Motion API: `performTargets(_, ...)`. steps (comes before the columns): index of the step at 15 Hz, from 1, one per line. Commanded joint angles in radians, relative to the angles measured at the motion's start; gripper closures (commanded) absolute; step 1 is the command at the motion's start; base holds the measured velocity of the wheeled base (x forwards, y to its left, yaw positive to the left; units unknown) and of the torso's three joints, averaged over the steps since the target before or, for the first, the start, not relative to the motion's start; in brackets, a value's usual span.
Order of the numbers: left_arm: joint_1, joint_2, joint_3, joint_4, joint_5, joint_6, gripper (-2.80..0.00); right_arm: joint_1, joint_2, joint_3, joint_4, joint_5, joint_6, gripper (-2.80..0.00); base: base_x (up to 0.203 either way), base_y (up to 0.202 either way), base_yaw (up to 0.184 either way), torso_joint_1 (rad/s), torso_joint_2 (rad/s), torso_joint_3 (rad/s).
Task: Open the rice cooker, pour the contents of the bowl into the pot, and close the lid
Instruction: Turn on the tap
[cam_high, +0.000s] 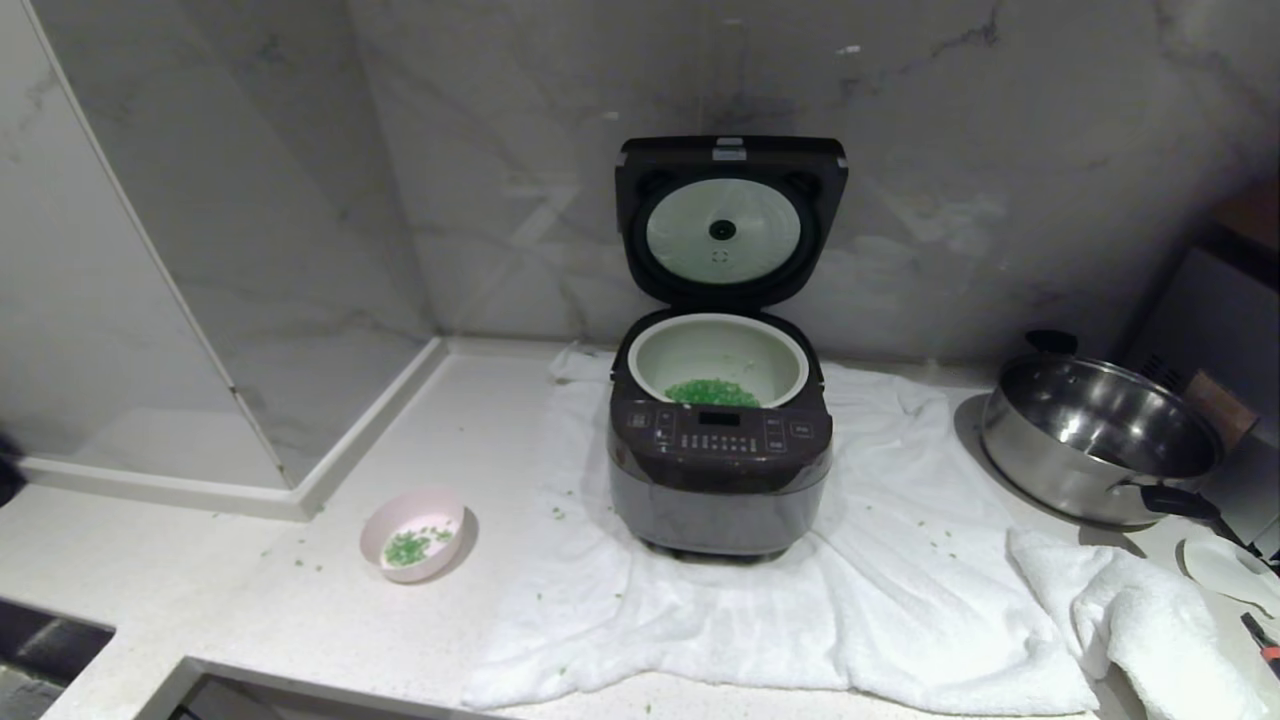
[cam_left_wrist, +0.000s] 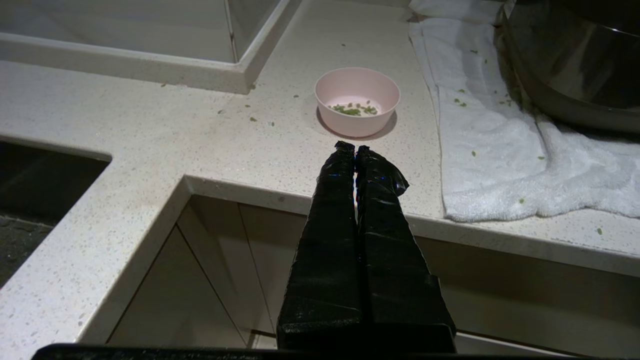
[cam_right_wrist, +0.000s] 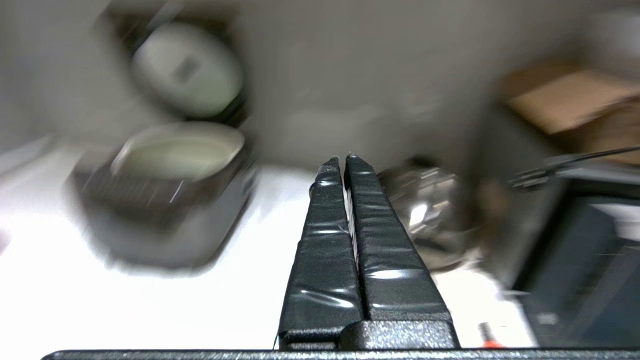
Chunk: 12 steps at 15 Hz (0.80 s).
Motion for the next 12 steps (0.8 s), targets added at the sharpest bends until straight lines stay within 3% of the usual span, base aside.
performTargets(1,0.000,0.000,0.000,0.001,0.001,-0.001,0.00,0.008,-0.126,0.194,-0.009,0.043,-0.026,0.00,0.000,0.000,0.000,0.000,0.00,0.000)
performTargets(7,0.000,0.000,0.000,0.001,0.001,-0.001,0.00,0.009,-0.139,0.634,-0.281,0.002,-0.020,0.00,0.000,0.000,0.000,0.000,0.00,0.000)
performTargets(9,0.000,0.000,0.000,0.001,0.001,-0.001,0.00,0.009,-0.140,0.633,-0.288,-0.001,0.057,0.00,0.000,0.000,0.000,0.000,0.00,0.000)
performTargets(12,0.000,0.000,0.000,0.001,0.001,-0.001,0.00,0.011,-0.138,0.633,-0.292,-0.025,0.105,0.00,0.000,0.000,0.000,0.000,0.00,0.000)
